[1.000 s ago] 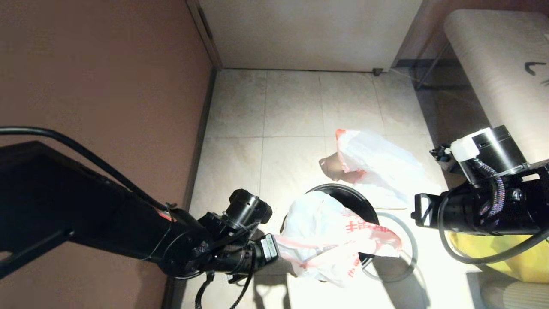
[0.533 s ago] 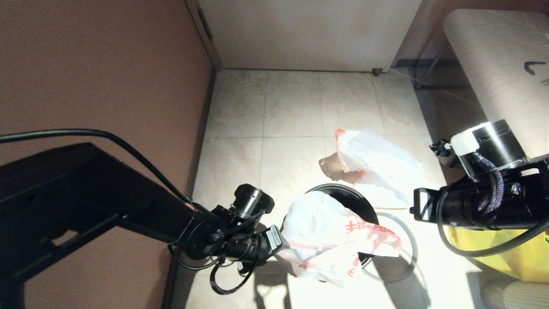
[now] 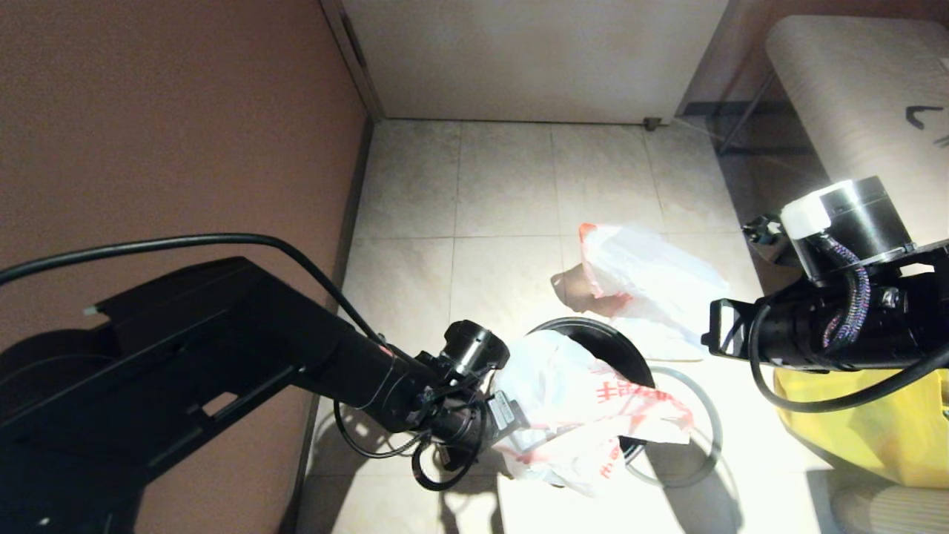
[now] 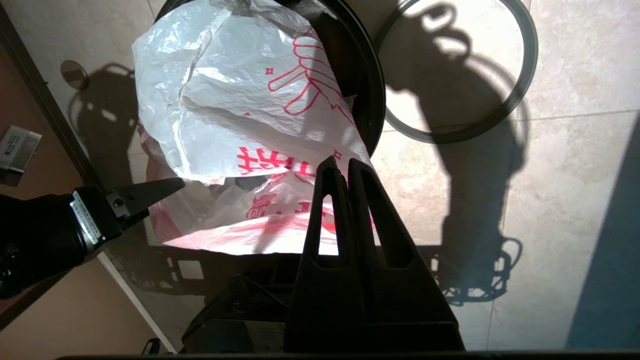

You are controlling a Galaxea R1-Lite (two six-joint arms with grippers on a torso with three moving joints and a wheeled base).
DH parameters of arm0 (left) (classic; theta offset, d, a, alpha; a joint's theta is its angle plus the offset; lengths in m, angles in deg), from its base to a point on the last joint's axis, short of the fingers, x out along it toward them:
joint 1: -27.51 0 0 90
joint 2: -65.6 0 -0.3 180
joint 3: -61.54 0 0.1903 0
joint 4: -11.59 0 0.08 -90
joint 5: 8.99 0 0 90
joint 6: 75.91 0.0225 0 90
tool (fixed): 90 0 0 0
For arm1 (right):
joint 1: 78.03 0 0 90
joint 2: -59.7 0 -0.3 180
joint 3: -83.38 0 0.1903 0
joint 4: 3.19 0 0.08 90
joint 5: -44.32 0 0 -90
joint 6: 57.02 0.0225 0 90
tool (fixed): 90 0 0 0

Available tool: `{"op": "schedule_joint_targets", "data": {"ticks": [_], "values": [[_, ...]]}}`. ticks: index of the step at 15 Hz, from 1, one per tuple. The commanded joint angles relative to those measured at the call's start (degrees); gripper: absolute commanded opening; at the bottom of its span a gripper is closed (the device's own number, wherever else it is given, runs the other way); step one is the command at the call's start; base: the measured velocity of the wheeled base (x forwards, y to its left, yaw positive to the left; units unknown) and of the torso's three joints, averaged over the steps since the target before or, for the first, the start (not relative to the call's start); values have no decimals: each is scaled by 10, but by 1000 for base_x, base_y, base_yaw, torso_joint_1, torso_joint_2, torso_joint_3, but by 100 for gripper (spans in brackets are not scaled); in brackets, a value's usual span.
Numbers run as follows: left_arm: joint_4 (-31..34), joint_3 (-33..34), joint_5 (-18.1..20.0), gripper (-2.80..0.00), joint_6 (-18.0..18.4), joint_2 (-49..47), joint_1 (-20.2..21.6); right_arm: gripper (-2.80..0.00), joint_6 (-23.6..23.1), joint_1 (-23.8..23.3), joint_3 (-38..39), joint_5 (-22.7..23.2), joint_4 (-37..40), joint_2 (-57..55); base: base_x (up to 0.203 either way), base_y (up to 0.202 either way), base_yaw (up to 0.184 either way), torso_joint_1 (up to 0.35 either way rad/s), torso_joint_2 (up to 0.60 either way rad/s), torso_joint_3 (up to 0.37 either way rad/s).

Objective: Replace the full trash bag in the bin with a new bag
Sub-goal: Put the new garbage bag on the trash can

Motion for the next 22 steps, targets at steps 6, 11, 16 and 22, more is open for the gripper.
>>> {"op": "schedule_joint_targets", "data": {"ticks": [6,11,16,22], "values": [[22,-23,-5,-280,-6,-20,-25,-280,-3,1,-10,0,-1,-10,0,0,0,0,0,0],[43,-39,-22,-280,8,-33,-33,-280,54,26,9,-5,-6,-54,0,0,0,0,0,0],[41,-30,-23,-280,34,-34,-34,-280,119,32,29,5,-11,-94,0,0,0,0,0,0],[42,-19,-65,-280,117,22,-62,-280,171,36,93,3,34,0,0,0,0,0,0,0]]}}
